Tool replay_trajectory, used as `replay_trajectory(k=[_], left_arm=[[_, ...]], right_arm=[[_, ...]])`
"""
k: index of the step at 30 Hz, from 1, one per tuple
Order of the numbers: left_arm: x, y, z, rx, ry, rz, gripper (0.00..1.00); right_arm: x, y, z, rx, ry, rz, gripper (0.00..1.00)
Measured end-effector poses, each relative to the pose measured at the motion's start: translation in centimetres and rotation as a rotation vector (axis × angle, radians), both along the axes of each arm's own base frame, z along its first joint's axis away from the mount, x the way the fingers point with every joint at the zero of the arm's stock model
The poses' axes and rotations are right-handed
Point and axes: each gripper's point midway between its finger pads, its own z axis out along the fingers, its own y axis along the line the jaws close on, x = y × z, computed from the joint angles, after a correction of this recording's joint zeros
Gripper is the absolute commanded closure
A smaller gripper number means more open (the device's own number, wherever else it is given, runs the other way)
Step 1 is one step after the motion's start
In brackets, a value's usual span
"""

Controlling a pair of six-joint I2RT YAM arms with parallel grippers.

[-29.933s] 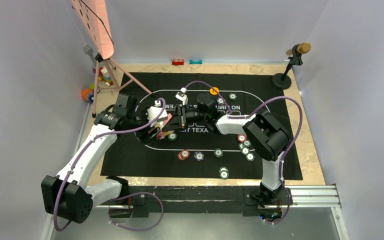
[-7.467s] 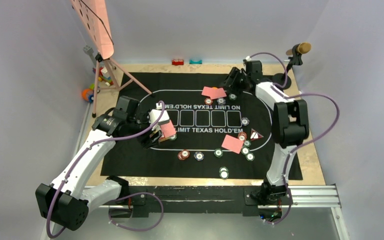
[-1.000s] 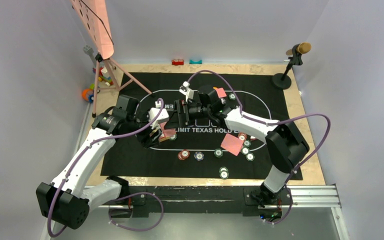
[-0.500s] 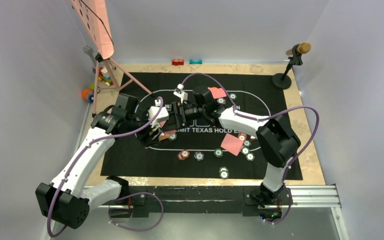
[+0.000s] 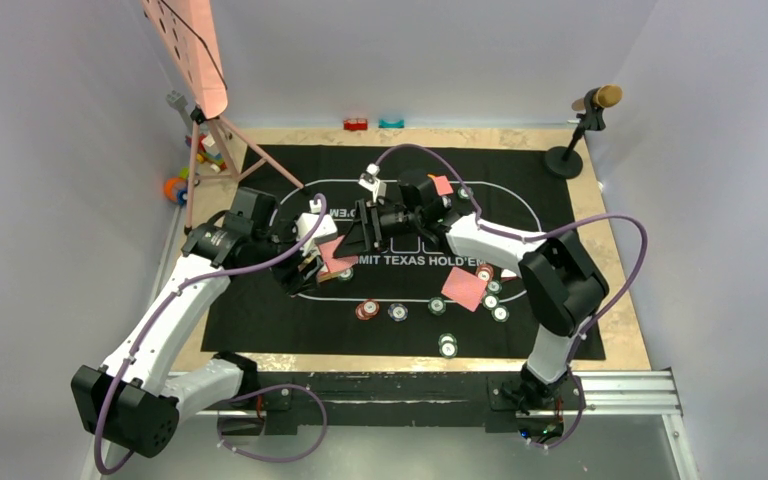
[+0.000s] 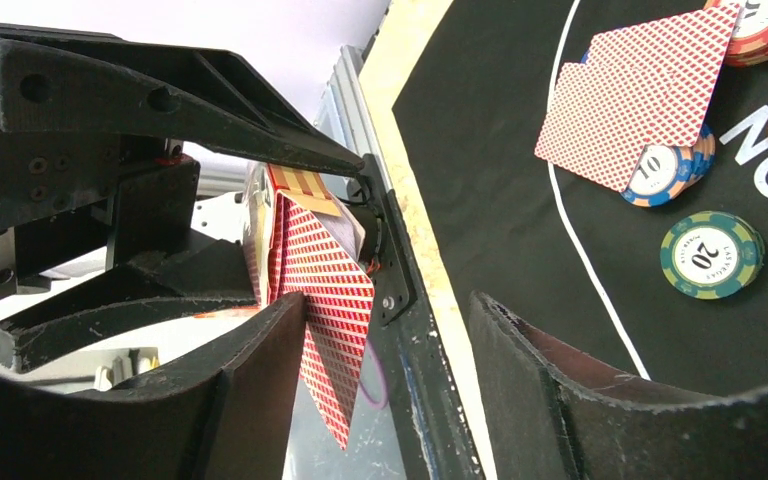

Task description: Distribute texas hold em gaming equipment

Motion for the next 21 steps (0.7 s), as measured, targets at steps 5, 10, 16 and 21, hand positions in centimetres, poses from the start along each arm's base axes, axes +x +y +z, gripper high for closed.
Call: replay_trajectory(k=[5,10,16,21], left_arm=[[0.0,0.0,0.0,0.001,0.0,0.001,1.0],[0.0,0.0,0.0,0.0,-0.002,0.0,1.0],[0.0,0.0,0.0,0.0,-0.002,0.001,1.0],[0.1,0.0,0.0,-0.001,-0.003,0.0,1.0]], right_arm=[[0.0,-0.5,0.5,0.006,-0.002,-0.01,0.49],[-0.3,-0.6,1.0,0.015,-0.008,-0.014,0.57],[-0.1,-1.0,1.3,0.019,-0.01,-0.023,0.59],[0.6,-2.5,1.6,0.017,-0.016,-0.059,0.59]])
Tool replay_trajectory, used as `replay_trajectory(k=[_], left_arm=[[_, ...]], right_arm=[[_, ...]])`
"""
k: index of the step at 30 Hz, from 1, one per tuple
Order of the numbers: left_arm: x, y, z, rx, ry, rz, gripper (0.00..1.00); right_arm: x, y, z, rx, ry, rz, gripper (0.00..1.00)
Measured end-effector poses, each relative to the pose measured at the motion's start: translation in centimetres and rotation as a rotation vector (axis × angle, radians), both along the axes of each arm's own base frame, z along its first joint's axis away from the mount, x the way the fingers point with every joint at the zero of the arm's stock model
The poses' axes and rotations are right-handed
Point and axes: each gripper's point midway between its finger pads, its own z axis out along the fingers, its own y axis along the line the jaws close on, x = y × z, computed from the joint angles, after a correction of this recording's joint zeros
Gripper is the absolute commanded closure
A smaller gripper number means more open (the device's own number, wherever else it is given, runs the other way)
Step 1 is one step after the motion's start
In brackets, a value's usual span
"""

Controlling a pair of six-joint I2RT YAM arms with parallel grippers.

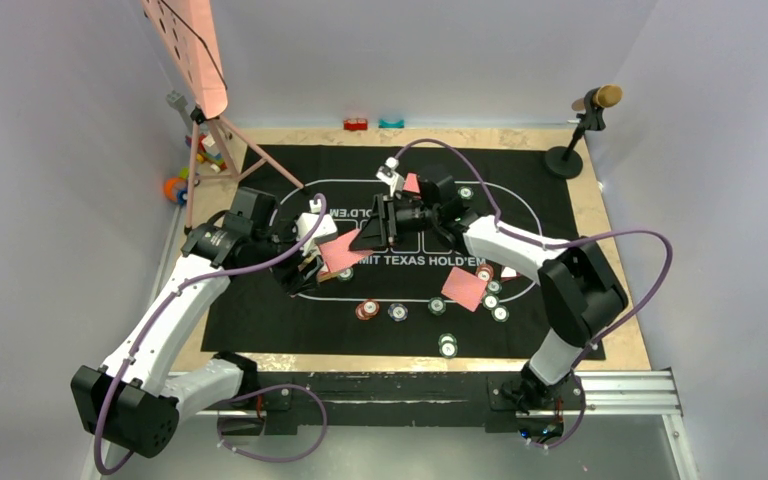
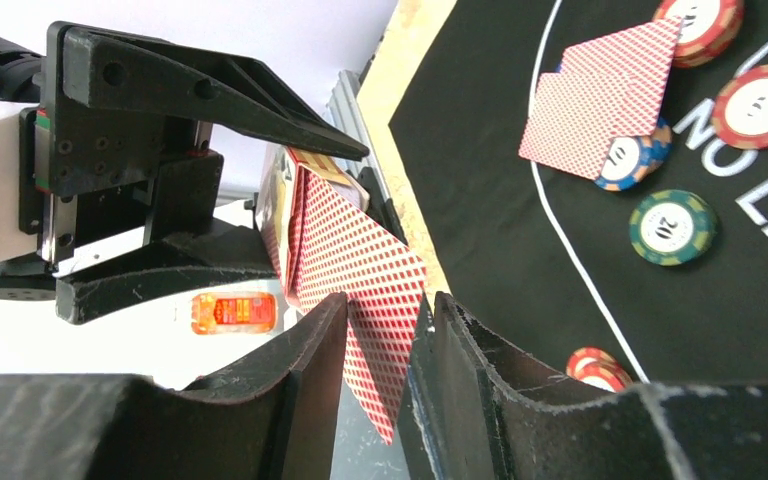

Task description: Distribute texas hold em gaming equipment

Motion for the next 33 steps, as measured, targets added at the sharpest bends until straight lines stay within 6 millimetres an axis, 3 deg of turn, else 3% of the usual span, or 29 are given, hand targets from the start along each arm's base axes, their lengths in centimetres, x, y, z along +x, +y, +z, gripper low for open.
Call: replay_trajectory(k=[5,11,17,19,33], left_arm=[[0.0,0.0,0.1,-0.003,-0.003,-0.001,1.0],[0.0,-0.1,0.2,-0.007,-0.006,-0.003,1.0],[0.0,-0.1,0.2,-0.008,-0.009,-0.003,1.0],[0.0,-0.1,0.2,-0.008,-0.009,-0.003,1.0],[-0.1,-0.1,0.4,-0.011,-0.018,-0.003,1.0]], right_arm=[[0.9,-1.6,0.5,-0.003,-0.012,-0.038,0.58],[1.0,-2.0,0.8,-0.005,-0.029,-0.042,0.63],[1.1,-2.7,0.8,-0.022,-0.028,-0.054,0.94],[1.3,-3.0,1.1,-0.024,-0.035,-0.063,1.0],[2.8,-6.3,4.1,-0.002,-0.096,-0.144,1.0]])
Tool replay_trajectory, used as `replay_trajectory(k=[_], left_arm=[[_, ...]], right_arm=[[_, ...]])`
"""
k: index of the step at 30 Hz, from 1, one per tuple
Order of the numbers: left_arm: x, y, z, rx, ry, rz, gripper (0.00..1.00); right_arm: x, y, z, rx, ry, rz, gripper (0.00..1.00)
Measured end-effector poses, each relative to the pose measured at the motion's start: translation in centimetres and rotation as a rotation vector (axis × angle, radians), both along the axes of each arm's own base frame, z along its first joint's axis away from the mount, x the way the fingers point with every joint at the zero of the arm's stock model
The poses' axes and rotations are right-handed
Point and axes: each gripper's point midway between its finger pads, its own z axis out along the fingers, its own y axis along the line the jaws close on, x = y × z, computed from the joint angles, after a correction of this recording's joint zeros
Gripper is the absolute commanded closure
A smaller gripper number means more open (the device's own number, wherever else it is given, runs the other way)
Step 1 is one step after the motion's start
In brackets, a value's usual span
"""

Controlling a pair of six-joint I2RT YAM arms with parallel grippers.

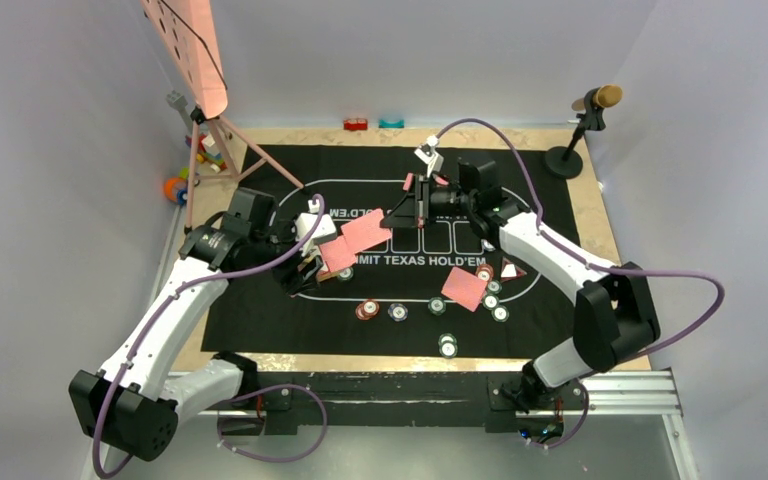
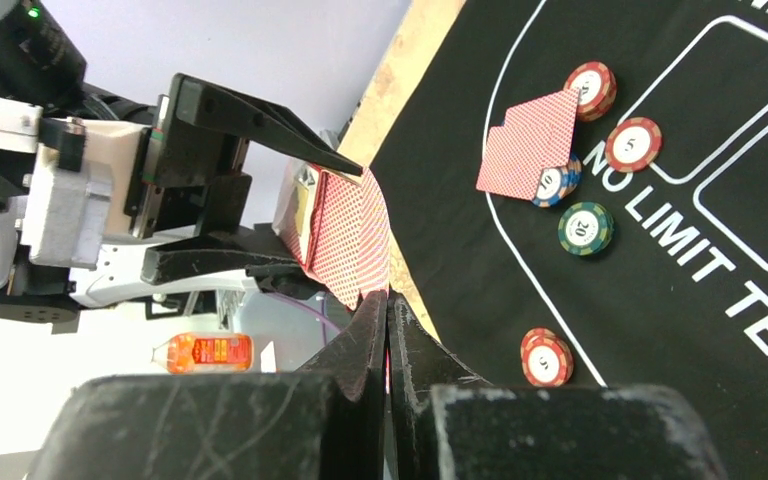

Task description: Distribute texas hold em gaming equipment

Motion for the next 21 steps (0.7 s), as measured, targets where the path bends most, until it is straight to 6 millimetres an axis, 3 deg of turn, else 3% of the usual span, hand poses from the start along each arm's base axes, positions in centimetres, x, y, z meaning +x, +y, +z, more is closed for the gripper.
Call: replay_trajectory(k=[5,12,17,21], left_arm=[[0.0,0.0,-0.1,0.0,0.001,0.0,1.0],[-0.1,0.0,-0.1,-0.001,-0.002,0.0,1.0],[-0.3,0.1,0.3,-0.006,-0.015,-0.001,1.0],[-0.5,0.2,0.3,-0.005,-0.014,0.0,1.0]], right_arm=[[0.8,-1.1,1.4,0.004,-0.032,-0.046,1.0],[5.6,-3.3,1.2,-0.18,-0.114,-0.261,1.0],[9.4,-4.3,-1.7,-0.419,-0.18,-0.402,1.0],[11.1,-3.3,-4.6,-0.671,-0.288,-0.467,1.0]])
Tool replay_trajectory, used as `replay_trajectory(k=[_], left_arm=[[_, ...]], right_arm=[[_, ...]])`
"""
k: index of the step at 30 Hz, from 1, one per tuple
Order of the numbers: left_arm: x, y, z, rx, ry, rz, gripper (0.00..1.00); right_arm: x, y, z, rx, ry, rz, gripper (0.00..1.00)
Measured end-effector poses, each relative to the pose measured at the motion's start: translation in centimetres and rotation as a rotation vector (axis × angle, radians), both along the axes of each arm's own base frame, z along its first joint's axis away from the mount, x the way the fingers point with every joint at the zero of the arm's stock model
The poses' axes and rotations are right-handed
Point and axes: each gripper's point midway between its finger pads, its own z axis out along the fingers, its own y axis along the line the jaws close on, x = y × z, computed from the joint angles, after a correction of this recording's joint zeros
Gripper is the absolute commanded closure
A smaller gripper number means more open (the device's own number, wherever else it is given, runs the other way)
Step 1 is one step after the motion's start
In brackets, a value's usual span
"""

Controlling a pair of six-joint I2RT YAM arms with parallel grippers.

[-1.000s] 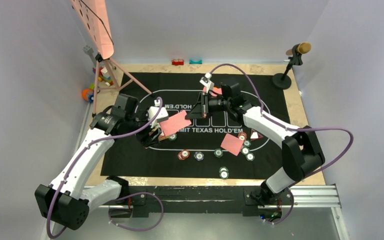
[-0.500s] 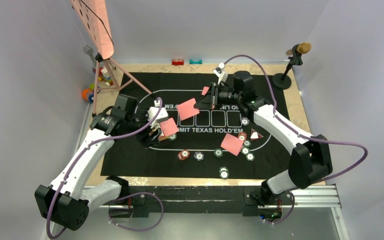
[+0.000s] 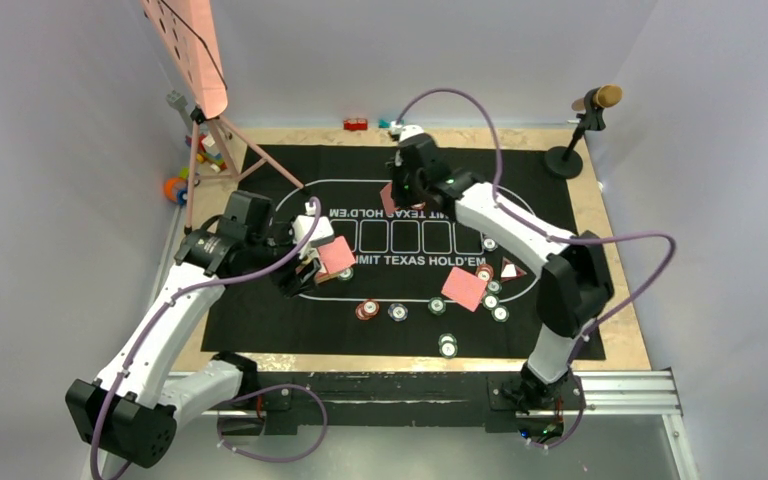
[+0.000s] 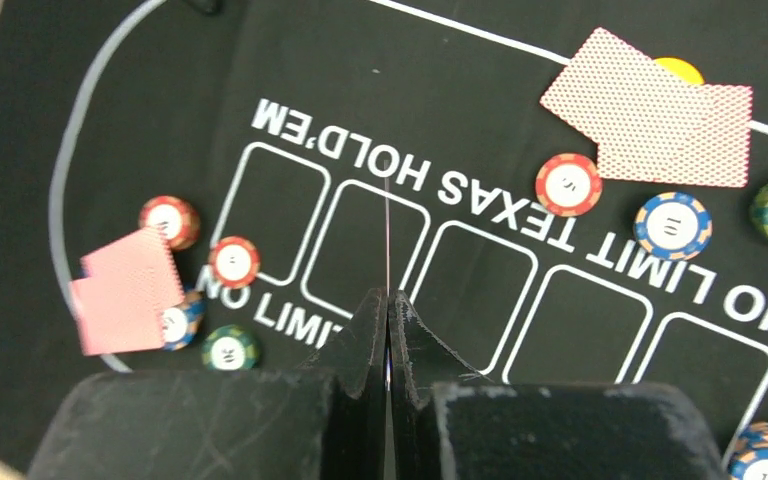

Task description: Distribute texas hold em gaming equipment

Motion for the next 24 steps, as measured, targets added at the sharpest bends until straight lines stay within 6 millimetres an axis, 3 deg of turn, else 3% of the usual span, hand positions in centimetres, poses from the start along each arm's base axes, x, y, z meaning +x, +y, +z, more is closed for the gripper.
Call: replay_trajectory(k=[4,13,18,24], left_arm=[[-0.1,0.2,0.1,-0.001,-0.002,0.007,1.0],[-0.7,0.5,0.4,-0.001,-0.004,0.011,1.0],[-1.2,0.7,0.8,-0.005,-0.015,0.012,1.0],[-1.6,0.8,1.0,-0.008,-0.022,0.011,1.0]], right_arm=[[0.4,1.1,-1.8,-0.192,-0.073,-0.025,1.0],[2.3,0.4,-3.0,-0.502,-0.264,-0.107,1.0],[2.2,2.0,-6.0,-0.652,-0.304,-0.059,1.0],[1.1,3.5,-9.4,-0.715,-0.292,0.012,1.0]])
